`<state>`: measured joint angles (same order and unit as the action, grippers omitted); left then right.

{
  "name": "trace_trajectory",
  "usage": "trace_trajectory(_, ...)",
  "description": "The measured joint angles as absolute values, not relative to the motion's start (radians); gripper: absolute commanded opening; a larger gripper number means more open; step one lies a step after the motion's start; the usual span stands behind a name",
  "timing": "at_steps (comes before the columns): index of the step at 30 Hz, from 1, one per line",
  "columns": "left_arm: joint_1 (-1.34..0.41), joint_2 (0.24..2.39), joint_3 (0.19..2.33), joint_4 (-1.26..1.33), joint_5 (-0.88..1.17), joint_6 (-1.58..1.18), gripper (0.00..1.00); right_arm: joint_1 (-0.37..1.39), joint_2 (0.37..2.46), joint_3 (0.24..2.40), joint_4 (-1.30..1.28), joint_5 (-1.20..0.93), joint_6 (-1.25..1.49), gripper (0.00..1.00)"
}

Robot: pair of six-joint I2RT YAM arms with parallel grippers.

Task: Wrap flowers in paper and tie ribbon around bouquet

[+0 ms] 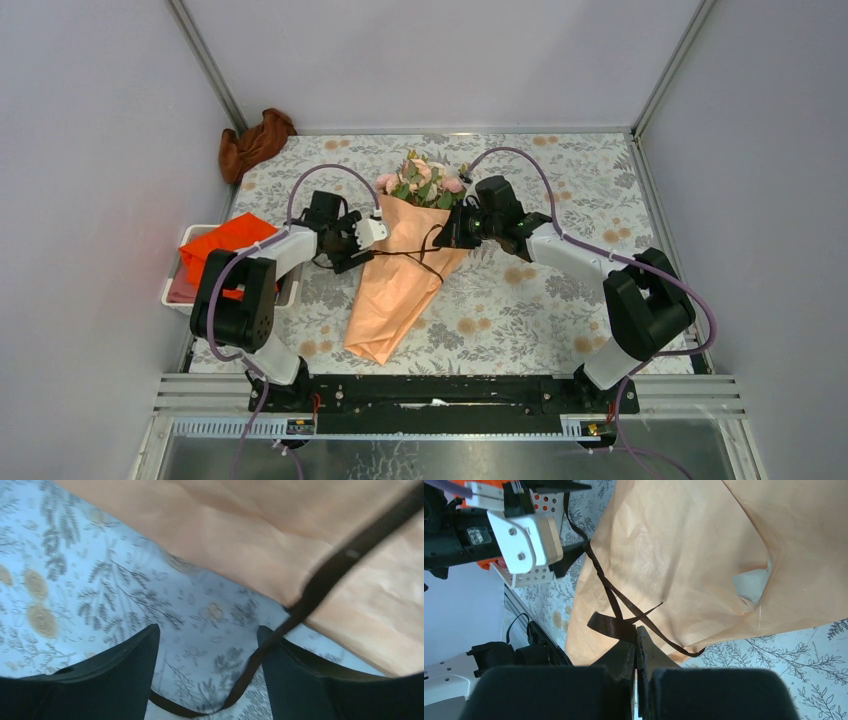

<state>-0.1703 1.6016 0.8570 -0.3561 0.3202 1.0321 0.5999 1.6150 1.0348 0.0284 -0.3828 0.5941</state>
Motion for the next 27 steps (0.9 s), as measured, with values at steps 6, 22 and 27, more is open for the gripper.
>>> trace_trajectory(6,-0.170,1.648,0.853,-0.223,0.309,1.022,0.00,0.596,1.612,1.035,0.026,-0.382,0.583,0.00)
trace_trajectory(22,-0.062,1.618,0.747,-0.035,0.095,0.756,0.00,-0.075,0.933,0.383,-0.048,-0.257,0.613,0.00)
trace_trajectory(27,-0.062,1.623,0.738,0.003,0.094,0.745,0.00,-0.187,0.947,0.308,-0.065,-0.347,0.625,0.00)
